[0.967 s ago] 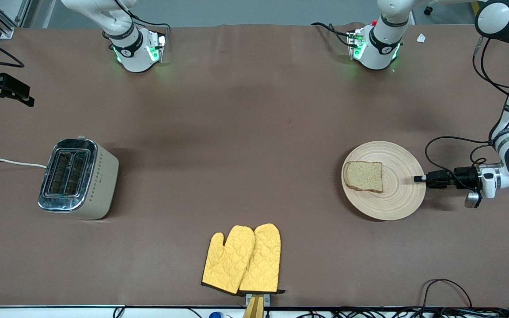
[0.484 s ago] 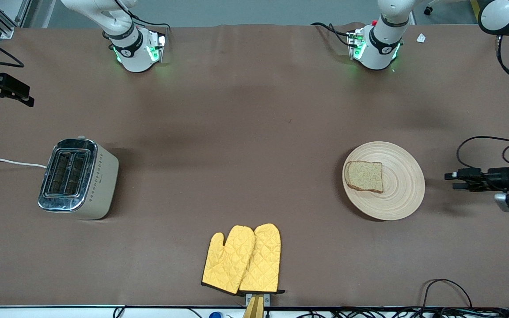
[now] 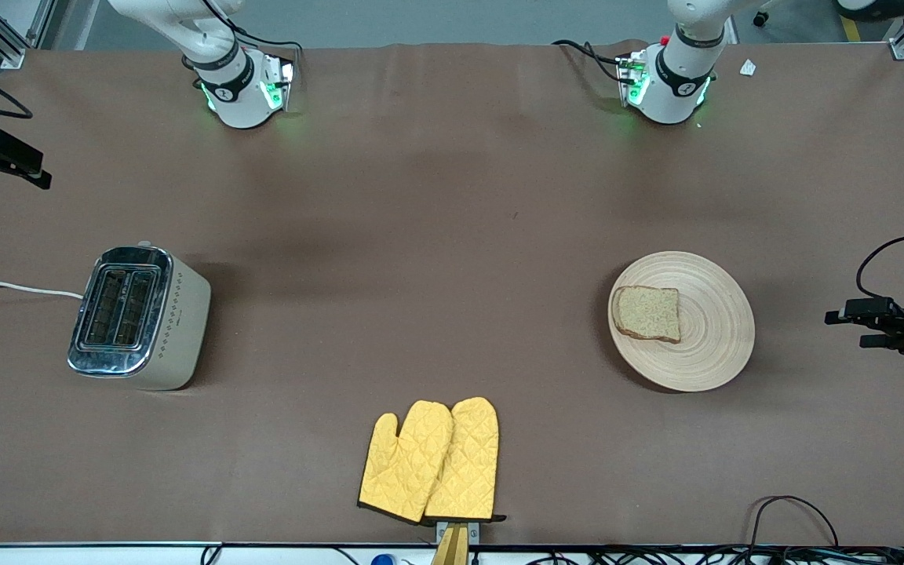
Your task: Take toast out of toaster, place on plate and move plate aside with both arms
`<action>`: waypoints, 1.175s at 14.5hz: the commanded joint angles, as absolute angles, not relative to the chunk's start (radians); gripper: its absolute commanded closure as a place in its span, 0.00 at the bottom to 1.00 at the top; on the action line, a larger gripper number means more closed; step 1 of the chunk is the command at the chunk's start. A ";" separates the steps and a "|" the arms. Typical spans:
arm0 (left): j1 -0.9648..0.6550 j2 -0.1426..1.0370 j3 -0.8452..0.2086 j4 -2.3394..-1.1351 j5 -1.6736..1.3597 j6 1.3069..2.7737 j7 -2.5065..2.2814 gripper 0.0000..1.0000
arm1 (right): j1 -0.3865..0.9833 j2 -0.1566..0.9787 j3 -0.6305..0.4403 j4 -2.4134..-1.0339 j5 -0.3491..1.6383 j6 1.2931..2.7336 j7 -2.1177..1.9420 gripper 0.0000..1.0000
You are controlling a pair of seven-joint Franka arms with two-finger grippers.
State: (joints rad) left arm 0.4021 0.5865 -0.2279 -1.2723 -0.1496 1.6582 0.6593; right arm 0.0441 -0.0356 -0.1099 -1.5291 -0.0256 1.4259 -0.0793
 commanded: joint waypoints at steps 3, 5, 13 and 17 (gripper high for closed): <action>0.258 0.398 -0.216 -1.295 -0.069 1.588 0.523 0.00 | 0.035 -0.038 -0.104 -1.520 -0.029 1.408 -0.074 0.00; 0.218 0.345 -0.216 -1.295 -0.057 1.557 0.419 0.00 | 0.032 -0.037 -0.106 -1.519 -0.026 1.405 -0.075 0.00; 0.123 0.193 -0.242 -1.299 0.025 1.450 0.157 0.00 | 0.031 -0.031 -0.106 -1.491 -0.021 1.407 -0.067 0.00; 0.028 0.124 -0.200 -1.330 0.040 1.453 0.109 0.00 | 0.031 -0.031 -0.106 -1.488 -0.021 1.407 -0.066 0.00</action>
State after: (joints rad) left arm 0.0915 0.1758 -0.2449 -1.2878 0.0162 1.4541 0.1497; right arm 0.0428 -0.0355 -0.1133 -1.5053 -0.0247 1.4197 -0.0769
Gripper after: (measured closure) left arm 0.000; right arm 0.000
